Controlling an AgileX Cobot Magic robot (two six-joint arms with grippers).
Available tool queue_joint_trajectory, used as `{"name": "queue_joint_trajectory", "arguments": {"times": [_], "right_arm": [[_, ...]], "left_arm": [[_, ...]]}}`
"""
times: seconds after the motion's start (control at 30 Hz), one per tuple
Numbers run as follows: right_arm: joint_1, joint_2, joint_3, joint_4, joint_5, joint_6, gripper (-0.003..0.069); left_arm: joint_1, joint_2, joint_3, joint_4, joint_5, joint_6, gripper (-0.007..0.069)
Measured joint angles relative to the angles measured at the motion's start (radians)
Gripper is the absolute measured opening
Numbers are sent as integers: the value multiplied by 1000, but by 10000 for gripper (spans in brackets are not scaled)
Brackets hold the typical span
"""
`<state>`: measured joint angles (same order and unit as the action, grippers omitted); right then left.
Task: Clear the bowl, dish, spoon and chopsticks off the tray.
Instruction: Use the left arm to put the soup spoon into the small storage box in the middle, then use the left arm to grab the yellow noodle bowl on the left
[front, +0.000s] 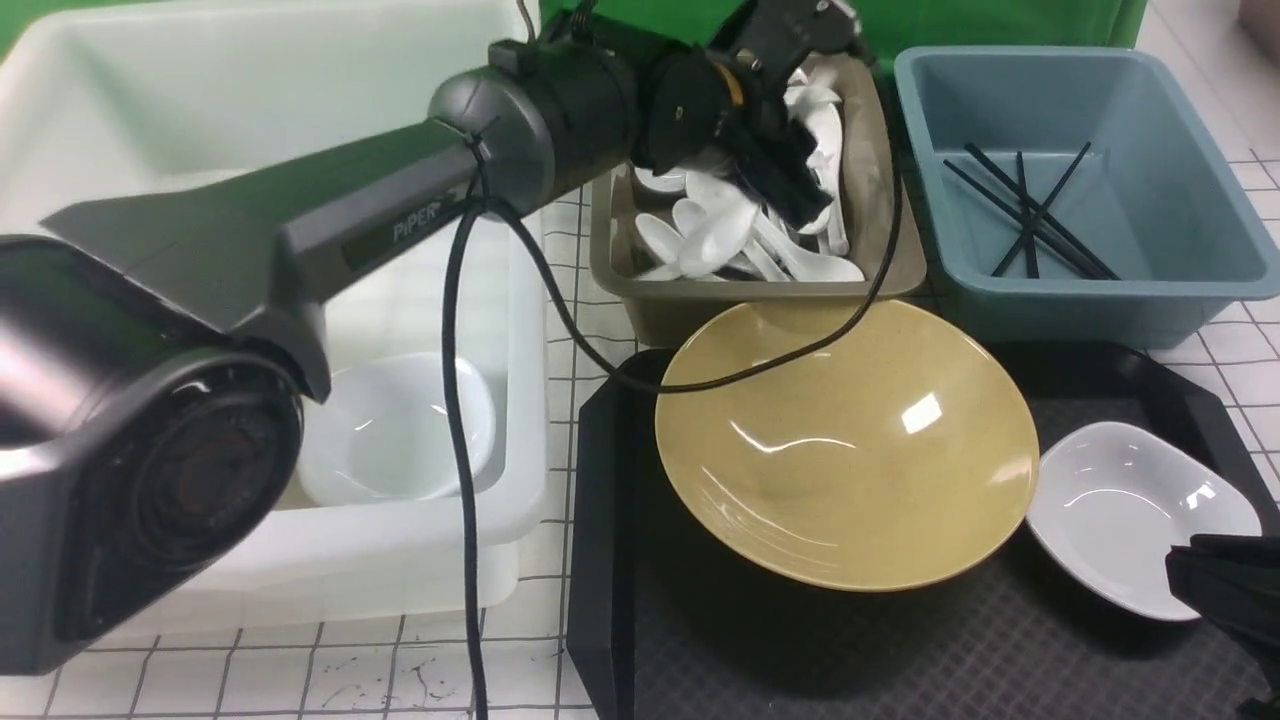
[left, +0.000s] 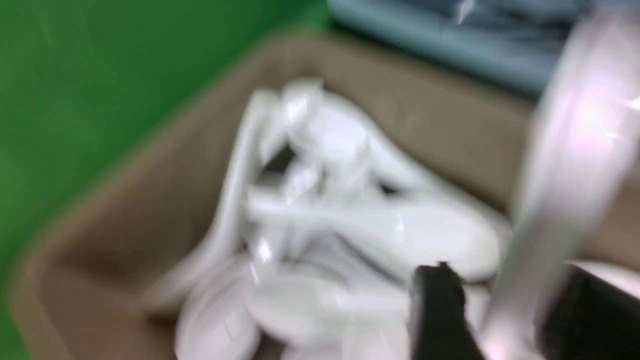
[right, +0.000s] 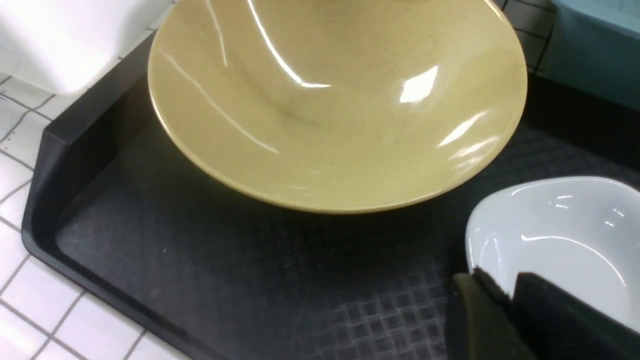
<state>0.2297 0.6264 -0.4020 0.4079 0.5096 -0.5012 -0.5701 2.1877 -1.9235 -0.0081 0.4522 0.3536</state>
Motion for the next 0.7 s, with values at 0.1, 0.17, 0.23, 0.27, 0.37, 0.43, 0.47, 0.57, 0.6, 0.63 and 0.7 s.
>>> {"name": "queue_joint_trajectory", "arguments": {"times": [0.1, 0.17, 0.23, 0.27, 0.37, 0.43, 0.47, 0.57, 0.6, 0.63, 0.7], "right_arm": [[0, 0, 0, 0, 0, 0, 150], [0, 0, 0, 0, 0, 0, 150], [0, 0, 0, 0, -1, 0, 150], [0, 0, 0, 0, -1, 0, 150], [0, 0, 0, 0, -1, 0, 152], [0, 0, 0, 0, -1, 0, 152], [0, 0, 0, 0, -1, 1, 152], [0, 0, 0, 0, -2, 9, 152], [0, 0, 0, 0, -2, 11, 152], [0, 0, 0, 0, -2, 13, 152], [0, 0, 0, 0, -2, 19, 152]], "left_arm": [[-3, -38, -33, -5, 180, -77, 338], [-8, -76, -68, -19, 365, -126, 349], [-10, -118, -89, -40, 549, -169, 353], [-10, -133, -95, -49, 629, -191, 353], [-14, -132, -99, -54, 759, -246, 353], [-16, -103, -94, -52, 778, -275, 353], [-16, -94, -93, -52, 780, -282, 353], [-16, -52, -85, -49, 783, -298, 356], [-16, -37, -85, -48, 784, -302, 356], [-16, -29, -85, -48, 784, -301, 356], [-16, 1, -85, -52, 784, -302, 356]]}}
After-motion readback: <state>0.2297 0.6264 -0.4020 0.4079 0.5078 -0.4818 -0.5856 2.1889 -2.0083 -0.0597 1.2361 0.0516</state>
